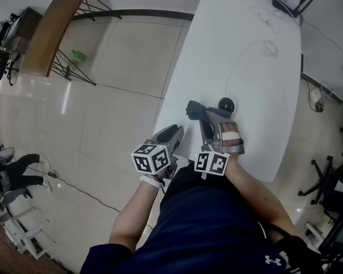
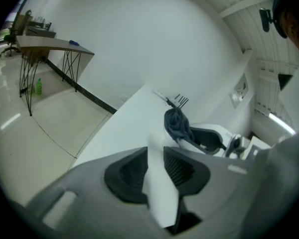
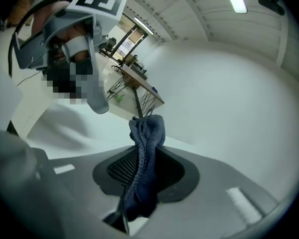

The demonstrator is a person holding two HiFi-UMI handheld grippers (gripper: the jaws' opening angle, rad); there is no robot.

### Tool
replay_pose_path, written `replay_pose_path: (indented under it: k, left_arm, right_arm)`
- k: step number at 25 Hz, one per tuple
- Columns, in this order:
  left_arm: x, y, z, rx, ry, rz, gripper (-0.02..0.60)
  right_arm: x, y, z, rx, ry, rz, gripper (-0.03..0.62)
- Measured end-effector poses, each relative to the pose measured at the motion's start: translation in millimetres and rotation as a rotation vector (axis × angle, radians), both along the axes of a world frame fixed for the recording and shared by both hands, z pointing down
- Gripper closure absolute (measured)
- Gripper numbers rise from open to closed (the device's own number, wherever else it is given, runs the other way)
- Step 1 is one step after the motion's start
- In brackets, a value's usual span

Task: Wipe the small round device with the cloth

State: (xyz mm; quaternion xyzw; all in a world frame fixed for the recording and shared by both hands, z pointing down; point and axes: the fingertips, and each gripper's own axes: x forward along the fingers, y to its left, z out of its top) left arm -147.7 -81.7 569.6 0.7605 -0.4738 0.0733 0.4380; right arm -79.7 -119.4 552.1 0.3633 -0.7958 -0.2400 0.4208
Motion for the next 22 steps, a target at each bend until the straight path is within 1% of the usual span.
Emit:
replay_pose_path:
  k: [3, 5, 6, 10, 11, 13, 14, 16, 18, 20, 22]
  left_arm:
    - [2.8, 2.4, 3.2, -0.016, -0.001, 0.022, 0.481]
    - [6.2, 2.8, 3.3, -0.020, 0.003, 0.038, 0.485]
    - [8.5, 2.7, 2.6, -0.020, 0.008, 0.047, 0.500]
    - [17.1, 2.1, -1.2, -0.008, 0.017, 0.066, 0.508]
    - [18.6, 1.4, -1.9, -0.004, 0.018, 0.067, 0.508]
    - [22.0, -0.3, -2.9, 0.005, 0.017, 0.069, 0.508]
    - [23.7, -1.3, -3.4, 0.010, 0.016, 0.070, 0.507]
    - [25.8, -3.9, -5.5, 0.022, 0.015, 0.070, 0.507]
    - [27.0, -7.6, -10.0, 0.041, 0.015, 0.064, 0.506]
    - [30.3, -12.6, -15.7, 0.065, 0.011, 0.059, 0.506]
    - [38.3, -19.5, -22.8, 0.093, 0.002, 0.069, 0.506]
  right_arm:
    - [0.5, 1.5, 19.0, -0.014, 0.027, 0.011, 0.485]
    - [1.7, 0.8, 30.9, -0.050, 0.032, 0.026, 0.485]
    - [2.9, 0.5, 37.4, -0.077, 0.035, 0.035, 0.485]
    - [13.5, 2.9, 64.5, -0.219, 0.030, 0.091, 0.485]
    - [16.2, 4.8, 68.8, -0.266, 0.014, 0.108, 0.485]
    - [20.2, 9.6, 71.3, -0.375, -0.052, 0.139, 0.485]
    - [21.6, 11.7, 68.3, -0.424, -0.099, 0.151, 0.485]
    - [23.0, 14.2, 51.7, -0.490, -0.214, 0.159, 0.485]
    - [27.9, 14.3, 25.4, -0.536, -0.383, 0.171, 0.485]
    - [43.0, 10.9, -1.0, -0.587, -0.632, 0.218, 0.485]
    - [69.7, -0.7, -24.9, -0.620, -0.902, 0.306, 0.485]
